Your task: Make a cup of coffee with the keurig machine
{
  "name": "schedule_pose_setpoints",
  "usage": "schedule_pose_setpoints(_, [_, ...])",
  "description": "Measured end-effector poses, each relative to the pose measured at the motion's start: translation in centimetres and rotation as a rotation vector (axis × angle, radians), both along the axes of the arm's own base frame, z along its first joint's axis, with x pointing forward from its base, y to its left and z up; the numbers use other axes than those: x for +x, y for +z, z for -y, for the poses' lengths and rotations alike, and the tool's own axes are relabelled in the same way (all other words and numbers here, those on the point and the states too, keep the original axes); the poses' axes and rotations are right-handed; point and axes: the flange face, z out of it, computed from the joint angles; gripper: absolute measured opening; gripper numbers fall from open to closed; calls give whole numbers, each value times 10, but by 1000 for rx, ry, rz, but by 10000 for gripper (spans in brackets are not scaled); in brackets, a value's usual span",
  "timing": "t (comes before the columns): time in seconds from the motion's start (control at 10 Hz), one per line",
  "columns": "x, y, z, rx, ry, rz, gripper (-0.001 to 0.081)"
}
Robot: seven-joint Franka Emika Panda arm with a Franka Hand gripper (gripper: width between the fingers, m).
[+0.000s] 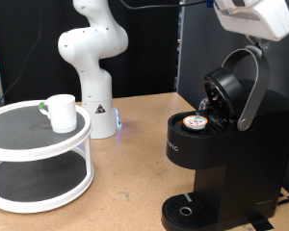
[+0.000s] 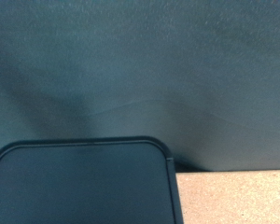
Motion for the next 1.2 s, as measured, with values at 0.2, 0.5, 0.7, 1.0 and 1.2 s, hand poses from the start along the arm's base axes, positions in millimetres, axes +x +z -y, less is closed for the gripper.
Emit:
schedule_pose_setpoints(0.2, [-1,-1,-1,-2,8,-4,2])
schedule_pose_setpoints(0.5, [-5,3,17,-3,64,-2,2])
schedule_pose_setpoints(0.7, [-11,8,43,-15,91,0,2])
schedule_pose_setpoints(1.0, [-16,11,82,-30,64,5,2])
schedule_pose_setpoints(1.2, [-15,6,100,-68,47,2,2])
